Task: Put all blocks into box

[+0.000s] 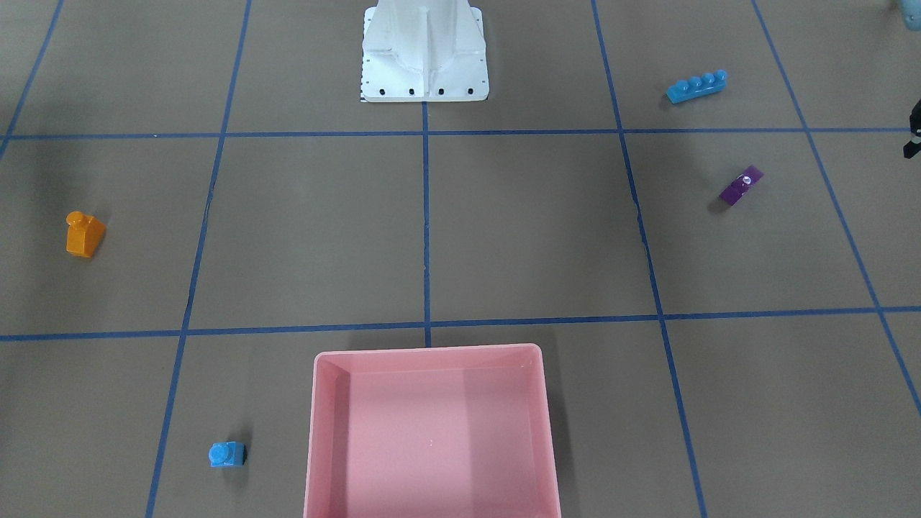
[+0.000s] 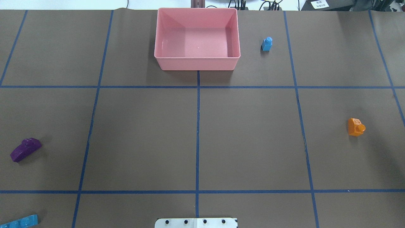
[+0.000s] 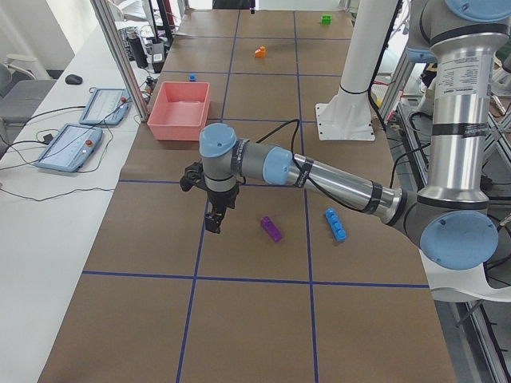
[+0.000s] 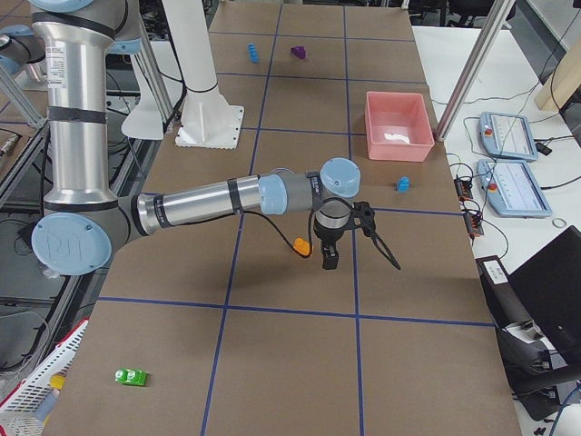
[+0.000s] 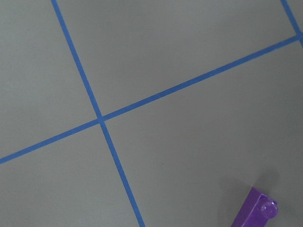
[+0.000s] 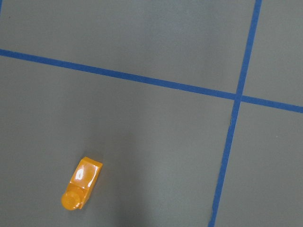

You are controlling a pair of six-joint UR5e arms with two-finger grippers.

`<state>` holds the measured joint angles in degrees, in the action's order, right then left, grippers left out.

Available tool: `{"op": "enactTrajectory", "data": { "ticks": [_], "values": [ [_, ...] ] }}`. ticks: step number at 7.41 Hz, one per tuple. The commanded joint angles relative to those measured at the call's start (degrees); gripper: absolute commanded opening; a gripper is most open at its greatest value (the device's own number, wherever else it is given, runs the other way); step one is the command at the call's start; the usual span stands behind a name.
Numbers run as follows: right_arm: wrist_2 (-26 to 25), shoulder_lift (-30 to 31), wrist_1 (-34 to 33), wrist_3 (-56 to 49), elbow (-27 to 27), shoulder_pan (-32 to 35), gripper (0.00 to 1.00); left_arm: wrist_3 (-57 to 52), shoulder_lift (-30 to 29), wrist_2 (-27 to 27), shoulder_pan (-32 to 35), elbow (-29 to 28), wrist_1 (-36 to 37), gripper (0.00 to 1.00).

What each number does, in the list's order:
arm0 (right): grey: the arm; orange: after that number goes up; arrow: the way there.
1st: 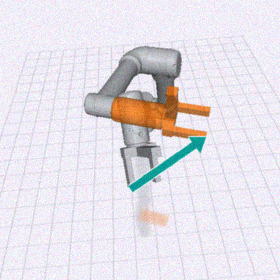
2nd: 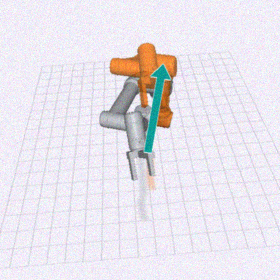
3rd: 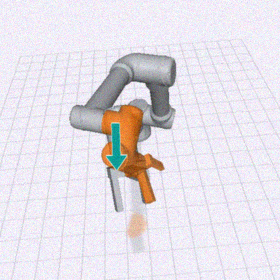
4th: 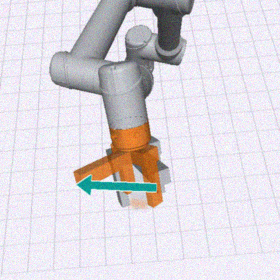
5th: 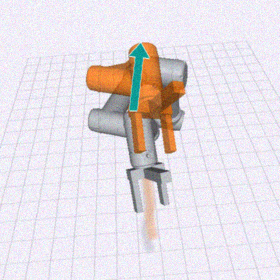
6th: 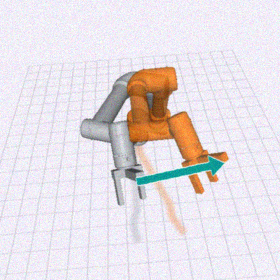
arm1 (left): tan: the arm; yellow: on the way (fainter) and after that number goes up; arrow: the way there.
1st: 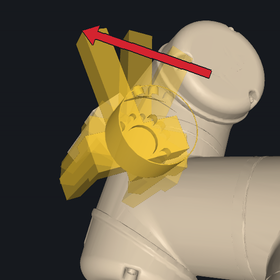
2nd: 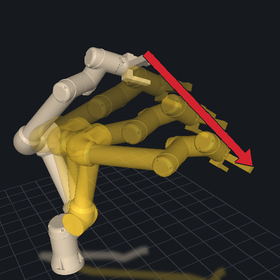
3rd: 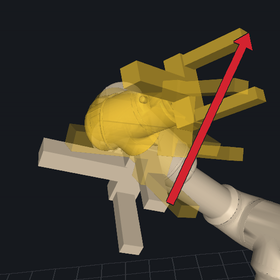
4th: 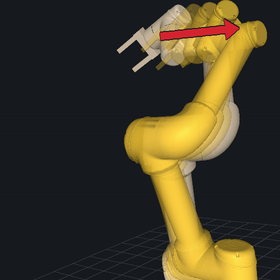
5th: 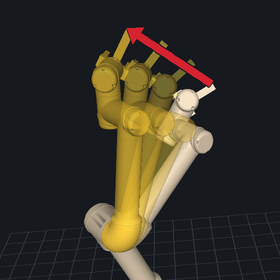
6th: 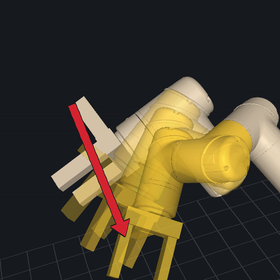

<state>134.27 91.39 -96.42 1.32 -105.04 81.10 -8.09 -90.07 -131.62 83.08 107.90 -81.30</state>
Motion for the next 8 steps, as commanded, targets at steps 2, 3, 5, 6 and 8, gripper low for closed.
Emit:
{"op": "enactTrajectory", "data": {
  "ticks": [2,3,5,6,8],
  "values": [
    [2.9,-2.4,0.1,-0.1,1.2,-1.5,1.00,-0.4,0.2,-0.4,0.1,-1.4,-0.1,1.00],
    [2.8,-2.3,3.0,0.1,1.9,-1.5,1.00,-0.4,0.2,-0.4,0.1,-1.8,-0.2,1.00],
    [2.7,-2.2,13.0,0.0,6.7,-1.9,1.00,0.0,0.2,-0.5,0.1,-1.6,-0.1,1.00],
    [2.8,-1.7,17.4,0.2,9.5,-2.3,1.00,-0.2,0.0,-2.0,-0.1,-3.6,-0.3,1.00],
    [2.9,-1.7,18.6,0.7,10.0,-4.5,1.00,0.0,1.3,-6.8,-0.3,-2.9,-4.3,1.00]
  ]
}}
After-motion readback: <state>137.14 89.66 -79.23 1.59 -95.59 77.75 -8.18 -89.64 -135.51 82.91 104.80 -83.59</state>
